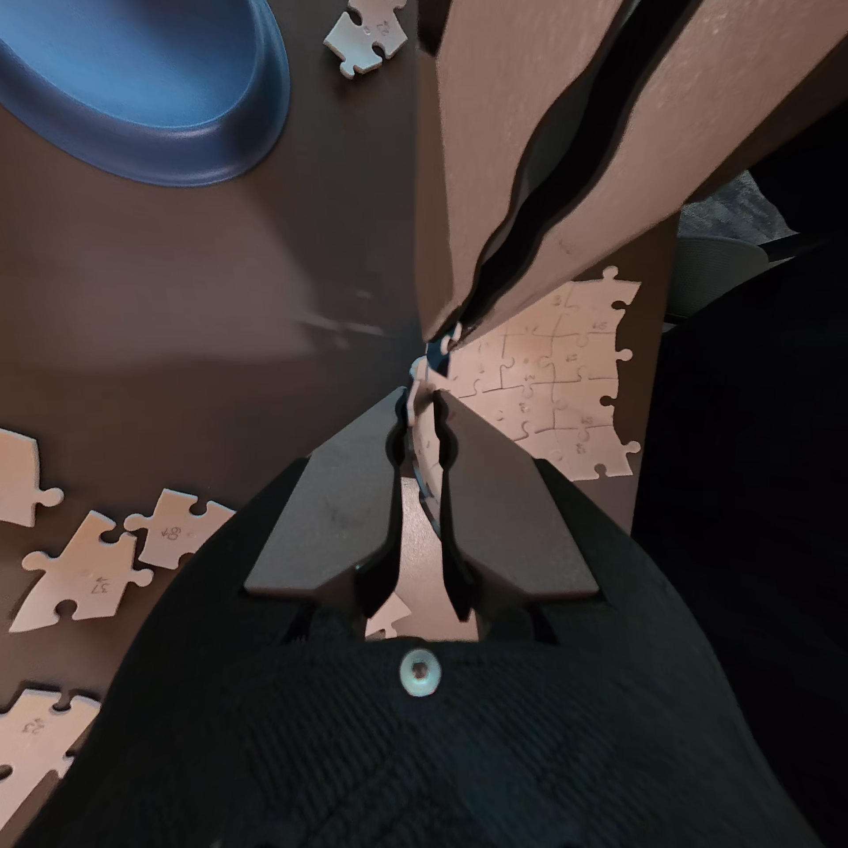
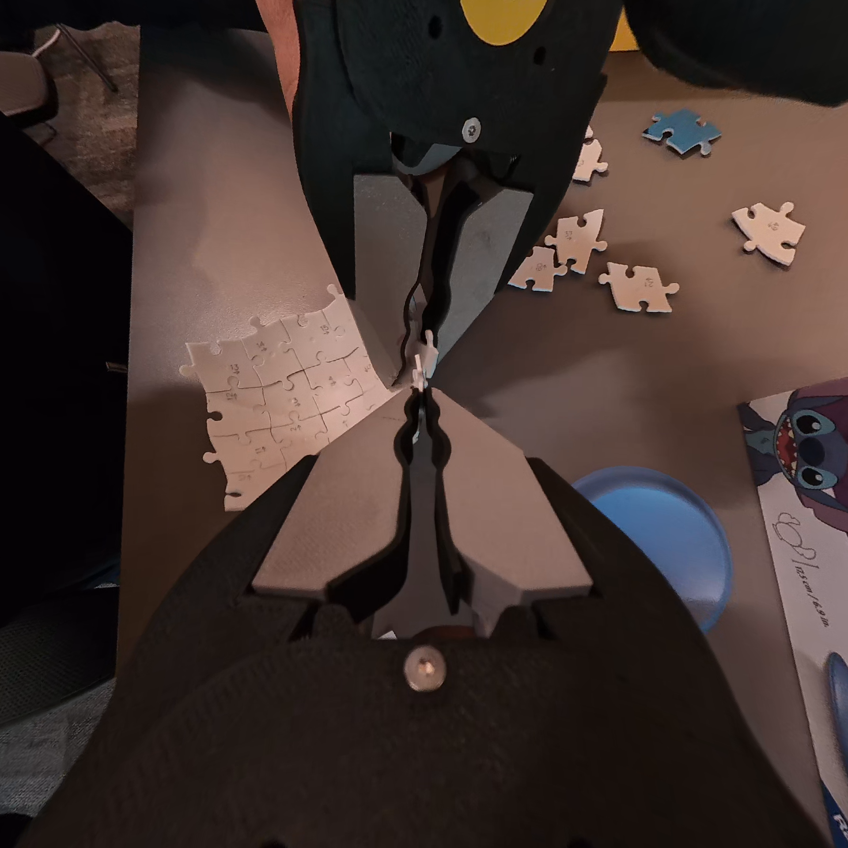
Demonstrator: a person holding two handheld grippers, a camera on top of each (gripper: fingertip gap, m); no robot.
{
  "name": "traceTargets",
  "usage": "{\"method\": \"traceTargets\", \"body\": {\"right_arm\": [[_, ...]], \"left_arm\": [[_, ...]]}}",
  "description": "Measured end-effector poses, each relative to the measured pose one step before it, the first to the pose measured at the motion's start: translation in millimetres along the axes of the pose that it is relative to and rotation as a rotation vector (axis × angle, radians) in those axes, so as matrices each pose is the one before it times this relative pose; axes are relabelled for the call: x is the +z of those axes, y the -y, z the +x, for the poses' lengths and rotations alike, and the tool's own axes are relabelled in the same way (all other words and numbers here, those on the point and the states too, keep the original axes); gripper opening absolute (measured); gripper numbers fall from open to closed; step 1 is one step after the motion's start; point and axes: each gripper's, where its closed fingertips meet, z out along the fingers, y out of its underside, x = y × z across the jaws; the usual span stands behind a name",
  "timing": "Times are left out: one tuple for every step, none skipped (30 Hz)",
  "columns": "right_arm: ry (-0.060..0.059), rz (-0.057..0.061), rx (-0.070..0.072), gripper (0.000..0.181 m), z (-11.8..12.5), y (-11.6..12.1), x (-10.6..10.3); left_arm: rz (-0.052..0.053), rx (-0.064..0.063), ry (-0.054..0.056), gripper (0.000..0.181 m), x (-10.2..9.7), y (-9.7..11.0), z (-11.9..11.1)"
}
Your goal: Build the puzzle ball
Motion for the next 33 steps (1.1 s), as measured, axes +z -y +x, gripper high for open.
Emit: {"method": "traceTargets", "body": {"right_arm": [[0.0029, -0.0054, -0.0012, 0.000, -0.57, -0.66, 1.07], [0.0019, -0.0053, -0.0020, 0.000, -0.53, -0.71, 0.90], [0.0009, -0.0026, -0.0010, 0.000, -0.18, -0.48, 0.66], [-0.0003, -0.0003, 0.0003, 0.000, 0.08, -0.17, 0.26], [-0.0013, 0.0021, 0.0015, 0.000, 0.34, 0.18, 0.02], [-0.0012, 0.0024, 0.0031, 0.000, 0.59, 0.16, -0.06], [-0.0016, 0.0027, 0.0037, 0.000, 0.56, -0.01, -0.09], [-0.0006, 0.0022, 0.0034, 0.000, 0.56, -0.15, -0.07], [0.0002, 0.0018, 0.0039, 0.000, 0.35, -0.39, 0.15], [-0.0001, 0.0019, 0.0040, 0.000, 0.42, -0.29, 0.22], [-0.0004, 0.0021, 0.0043, 0.000, 0.24, -0.44, 0.37], [-0.0019, 0.0019, 0.0035, 0.000, 0.48, -0.48, 0.22], [-0.0028, 0.0011, 0.0028, 0.000, 0.49, -0.50, 0.27], [-0.0010, 0.0015, 0.0029, 0.000, 0.31, -0.39, 0.20], [0.0002, 0.0014, 0.0025, 0.000, 0.08, -0.18, 0.13], [-0.0012, 0.0006, 0.0020, 0.000, 0.35, -0.14, 0.20], [-0.0012, 0.0011, 0.0018, 0.000, 0.28, -0.13, 0.33], [-0.0004, 0.0016, 0.0017, 0.000, 0.03, 0.01, 0.18], [-0.0002, 0.0014, 0.0013, 0.000, 0.21, -0.18, 0.13], [0.0002, 0.0016, 0.0018, 0.000, 0.23, -0.22, 0.19], [0.0009, 0.0018, 0.0028, 0.000, 0.14, -0.29, 0.12], [0.0012, 0.0023, 0.0027, 0.000, 0.28, -0.30, 0.04], [0.0016, 0.0028, 0.0029, 0.000, 0.15, -0.24, -0.20], [0.0014, 0.0027, 0.0023, 0.000, 0.24, -0.25, -0.07], [-0.0005, 0.0026, 0.0010, 0.000, 0.58, -0.34, -0.15], [-0.0018, 0.0019, 0.0014, 0.000, 0.78, -0.28, -0.07], [-0.0007, 0.0014, 0.0030, 0.000, 0.85, -0.44, 0.04], [0.0014, 0.0021, 0.0038, 0.000, 0.47, -0.34, -0.05], [0.0017, 0.0021, 0.0037, 0.000, 0.33, -0.26, -0.10], [-0.0001, 0.0005, 0.0026, 0.000, 0.36, -0.46, -0.14], [-0.0017, 0.0005, 0.0012, 0.000, 0.50, -0.24, -0.18], [-0.0010, 0.0010, 0.0006, 0.000, 0.29, -0.11, -0.33], [-0.0003, 0.0019, 0.0004, 0.000, 0.03, 0.18, -0.23]], "left_arm": [[0.0005, 0.0020, 0.0008, 0.007, 0.07, 0.24, 0.12], [-0.0007, 0.0014, 0.0008, 0.007, 0.08, -0.02, -0.04], [-0.0002, 0.0014, 0.0008, 0.007, 0.14, -0.06, -0.13], [0.0002, 0.0011, 0.0001, 0.007, 0.16, 0.06, -0.09], [0.0005, 0.0006, 0.0000, 0.007, 0.17, 0.09, -0.04], [0.0001, 0.0004, 0.0000, 0.007, 0.17, -0.14, -0.03], [0.0002, 0.0002, -0.0006, 0.007, 0.15, 0.05, 0.06], [0.0015, 0.0005, -0.0011, 0.007, 0.17, 0.28, 0.16], [-0.0002, 0.0005, 0.0004, 0.008, 0.12, -0.01, -0.09], [-0.0003, 0.0000, 0.0005, 0.008, 0.12, -0.02, -0.07], [0.0000, 0.0001, -0.0001, 0.008, 0.07, 0.02, -0.12], [0.0000, 0.0000, -0.0006, 0.008, 0.03, -0.17, 0.08], [-0.0001, -0.0001, -0.0004, 0.008, 0.15, -0.11, -0.02], [0.0002, 0.0000, 0.0011, 0.009, 0.16, 0.00, -0.31], [0.0001, 0.0007, -0.0001, 0.009, 0.14, 0.03, -0.03], [-0.0012, 0.0012, 0.0012, 0.009, 0.20, -0.18, -0.17], [-0.0009, 0.0017, 0.0017, 0.009, 0.14, -0.10, -0.23], [-0.0005, 0.0016, 0.0015, 0.009, 0.04, -0.12, -0.13], [-0.0003, 0.0018, 0.0018, 0.009, 0.10, 0.03, -0.21], [-0.0006, 0.0026, 0.0026, 0.010, 0.15, 0.01, -0.25], [-0.0004, 0.0039, 0.0038, 0.010, 0.03, 0.01, -0.27], [0.0002, 0.0039, 0.0034, 0.010, 0.12, 0.23, -0.25], [0.0009, 0.0038, 0.0022, 0.010, -0.03, 0.17, -0.04], [0.0014, 0.0049, 0.0023, 0.011, 0.15, 0.27, -0.13], [0.0025, 0.0063, 0.0043, 0.011, 0.08, 0.39, -0.52], [0.0030, 0.0055, 0.0065, 0.012, 0.03, 0.58, -0.81], [0.0029, 0.0044, 0.0051, 0.013, 0.04, 0.44, -0.61], [0.0020, 0.0013, -0.0012, 0.014, -0.08, 0.30, 0.12], [0.0021, -0.0024, -0.0035, 0.015, -0.27, 0.27, 0.32], [0.0044, -0.0031, -0.0032, 0.015, -0.45, 0.54, 0.20], [0.0063, -0.0026, -0.0025, 0.016, -0.89, 0.77, -0.03], [0.0062, -0.0028, -0.0036, 0.016, -1.10, 0.68, 0.09], [0.0068, -0.0025, -0.0056, 0.016, -1.15, 0.89, 0.55]]}}
